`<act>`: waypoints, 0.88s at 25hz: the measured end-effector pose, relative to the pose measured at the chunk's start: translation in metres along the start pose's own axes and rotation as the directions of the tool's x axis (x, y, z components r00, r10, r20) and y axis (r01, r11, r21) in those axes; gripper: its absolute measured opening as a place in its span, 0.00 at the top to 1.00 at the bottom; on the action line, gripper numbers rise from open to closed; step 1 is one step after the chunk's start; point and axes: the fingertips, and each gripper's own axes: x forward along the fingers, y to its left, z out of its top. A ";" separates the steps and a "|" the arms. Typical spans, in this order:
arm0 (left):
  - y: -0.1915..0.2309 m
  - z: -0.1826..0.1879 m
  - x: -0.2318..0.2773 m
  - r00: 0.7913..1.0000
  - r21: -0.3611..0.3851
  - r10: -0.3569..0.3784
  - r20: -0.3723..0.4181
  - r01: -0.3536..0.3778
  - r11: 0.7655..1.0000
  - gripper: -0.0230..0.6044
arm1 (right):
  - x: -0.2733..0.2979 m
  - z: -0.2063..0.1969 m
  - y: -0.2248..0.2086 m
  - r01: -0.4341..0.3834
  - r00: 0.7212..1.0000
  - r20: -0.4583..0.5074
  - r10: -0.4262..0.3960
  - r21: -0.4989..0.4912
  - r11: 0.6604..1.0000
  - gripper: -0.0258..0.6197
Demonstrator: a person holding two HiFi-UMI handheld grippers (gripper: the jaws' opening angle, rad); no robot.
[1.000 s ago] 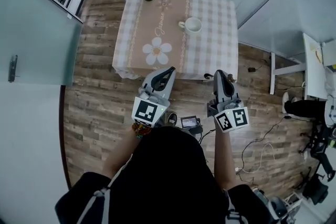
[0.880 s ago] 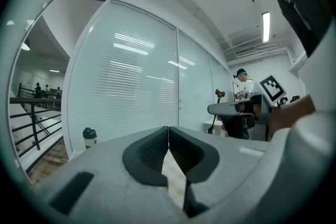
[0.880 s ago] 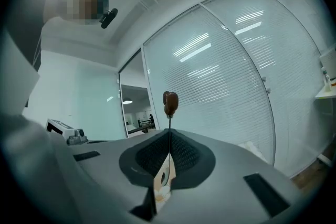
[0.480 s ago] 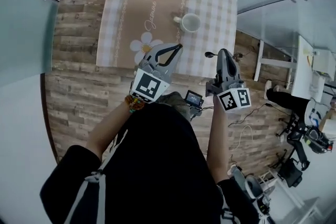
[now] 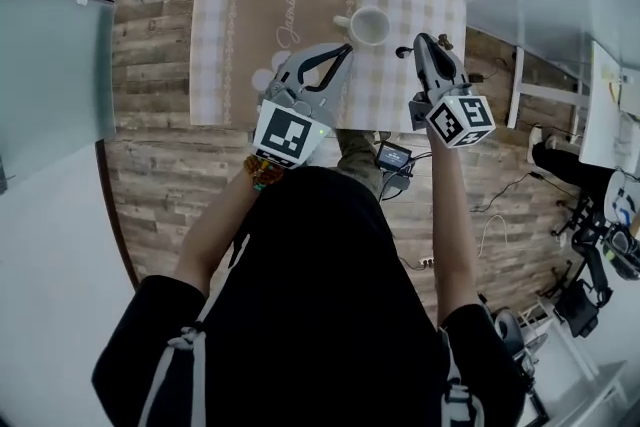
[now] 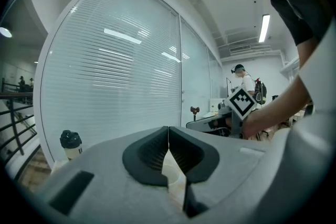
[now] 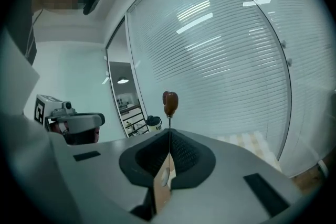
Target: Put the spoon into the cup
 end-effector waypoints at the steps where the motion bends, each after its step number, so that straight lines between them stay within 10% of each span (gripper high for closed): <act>1: 0.003 0.000 0.002 1.000 -0.005 0.012 0.002 -0.012 1.000 0.94 | 0.006 -0.002 -0.005 -0.008 1.000 -0.012 0.007 -0.005 1.000 0.95; 22: 0.046 -0.009 -0.014 0.992 -0.061 0.128 0.014 -0.127 0.990 0.94 | 0.099 -0.092 -0.039 -0.014 0.968 -0.250 0.020 0.026 1.000 0.95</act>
